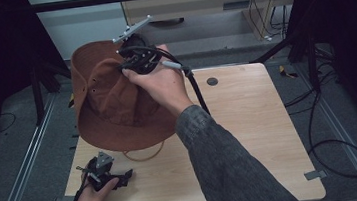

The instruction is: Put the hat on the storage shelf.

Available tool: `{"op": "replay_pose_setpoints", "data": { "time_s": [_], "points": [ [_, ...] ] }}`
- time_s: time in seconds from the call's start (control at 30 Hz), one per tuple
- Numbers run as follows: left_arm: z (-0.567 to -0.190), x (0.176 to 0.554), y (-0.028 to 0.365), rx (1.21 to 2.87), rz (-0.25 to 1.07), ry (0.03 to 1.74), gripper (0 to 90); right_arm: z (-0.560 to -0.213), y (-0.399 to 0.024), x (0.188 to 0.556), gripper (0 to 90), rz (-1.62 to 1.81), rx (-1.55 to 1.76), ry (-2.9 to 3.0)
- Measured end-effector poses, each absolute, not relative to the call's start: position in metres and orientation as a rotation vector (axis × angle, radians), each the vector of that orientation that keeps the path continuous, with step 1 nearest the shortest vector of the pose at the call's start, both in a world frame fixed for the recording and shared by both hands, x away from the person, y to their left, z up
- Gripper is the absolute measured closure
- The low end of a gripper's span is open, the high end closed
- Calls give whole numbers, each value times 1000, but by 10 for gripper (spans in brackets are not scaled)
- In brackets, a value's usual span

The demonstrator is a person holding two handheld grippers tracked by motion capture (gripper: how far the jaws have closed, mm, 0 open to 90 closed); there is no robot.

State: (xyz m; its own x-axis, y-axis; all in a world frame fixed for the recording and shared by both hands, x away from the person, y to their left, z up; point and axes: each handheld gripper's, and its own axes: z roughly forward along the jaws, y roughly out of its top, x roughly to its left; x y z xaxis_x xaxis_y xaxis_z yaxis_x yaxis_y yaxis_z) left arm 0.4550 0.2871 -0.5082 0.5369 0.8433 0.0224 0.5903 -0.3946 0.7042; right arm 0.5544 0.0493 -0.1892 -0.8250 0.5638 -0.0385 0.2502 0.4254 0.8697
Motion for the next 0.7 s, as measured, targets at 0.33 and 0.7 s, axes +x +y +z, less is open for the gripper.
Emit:
{"op": "replay_pose_setpoints", "data": {
  "time_s": [0.33, 0.7],
  "points": [
    [-508, 455, 287, 2124, 501, 1156, 0, -187, 58, 559, 890, 1358, 697, 2363],
    [-508, 455, 287, 2125, 500, 1154, 0, -197, 64, 565, 890, 1343, 706, 2388]
  ]
}}
